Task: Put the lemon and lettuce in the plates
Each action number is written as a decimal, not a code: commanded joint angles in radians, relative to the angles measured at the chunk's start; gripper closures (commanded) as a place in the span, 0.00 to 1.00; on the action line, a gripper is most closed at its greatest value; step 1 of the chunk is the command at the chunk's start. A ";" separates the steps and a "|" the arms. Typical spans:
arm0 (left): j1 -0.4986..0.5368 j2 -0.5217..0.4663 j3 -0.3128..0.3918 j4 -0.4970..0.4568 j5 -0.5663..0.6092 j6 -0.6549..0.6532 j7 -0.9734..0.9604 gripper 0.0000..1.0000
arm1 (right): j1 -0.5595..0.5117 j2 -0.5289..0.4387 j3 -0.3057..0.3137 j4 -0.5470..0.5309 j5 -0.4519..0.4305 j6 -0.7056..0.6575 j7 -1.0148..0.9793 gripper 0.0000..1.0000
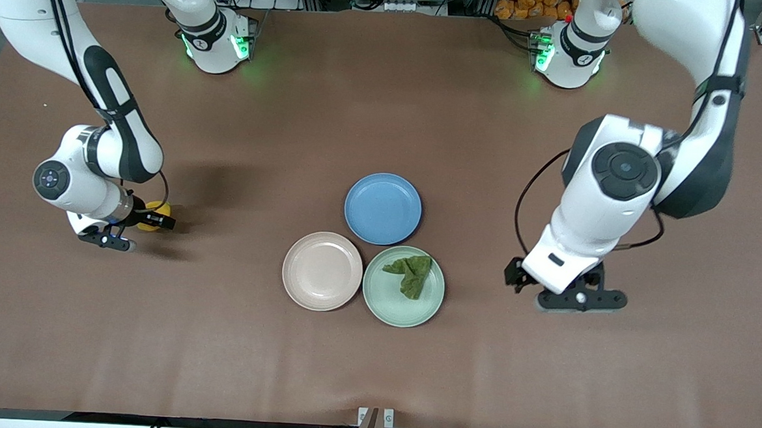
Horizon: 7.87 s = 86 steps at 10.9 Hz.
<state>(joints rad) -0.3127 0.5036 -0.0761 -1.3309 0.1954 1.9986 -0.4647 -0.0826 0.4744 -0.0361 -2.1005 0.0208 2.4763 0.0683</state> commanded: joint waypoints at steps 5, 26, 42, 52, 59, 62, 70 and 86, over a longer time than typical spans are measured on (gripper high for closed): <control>0.101 -0.198 0.001 -0.030 -0.126 -0.289 0.012 0.00 | 0.026 -0.006 0.021 0.164 0.010 -0.210 0.016 0.50; 0.329 -0.590 0.010 -0.298 -0.261 -0.420 0.330 0.00 | 0.563 0.297 0.021 0.622 0.248 -0.084 0.085 0.44; 0.328 -0.576 -0.031 -0.295 -0.183 -0.429 0.357 0.00 | 0.474 0.293 0.012 0.770 0.234 -0.371 0.050 0.00; 0.323 -0.574 -0.040 -0.280 -0.192 -0.422 0.348 0.00 | 0.230 0.132 0.010 0.781 0.229 -0.729 -0.132 0.00; 0.325 -0.571 -0.041 -0.280 -0.194 -0.419 0.353 0.00 | 0.116 -0.008 -0.011 0.763 0.082 -0.853 -0.174 0.00; 0.325 -0.570 -0.041 -0.280 -0.192 -0.419 0.354 0.00 | 0.130 -0.152 -0.077 0.680 0.073 -0.873 -0.173 0.00; 0.331 -0.582 -0.039 -0.280 -0.194 -0.414 0.357 0.00 | 0.164 -0.344 -0.146 0.668 0.001 -1.056 -0.140 0.00; 0.328 -0.597 -0.041 -0.254 -0.182 -0.501 0.351 0.00 | 0.165 -0.372 -0.133 0.672 0.013 -1.065 -0.139 0.00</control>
<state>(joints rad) 0.0132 -0.0856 -0.1124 -1.5907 -0.0099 1.5218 -0.1351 0.0817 0.1311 -0.1722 -1.4003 0.0396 1.4006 -0.0852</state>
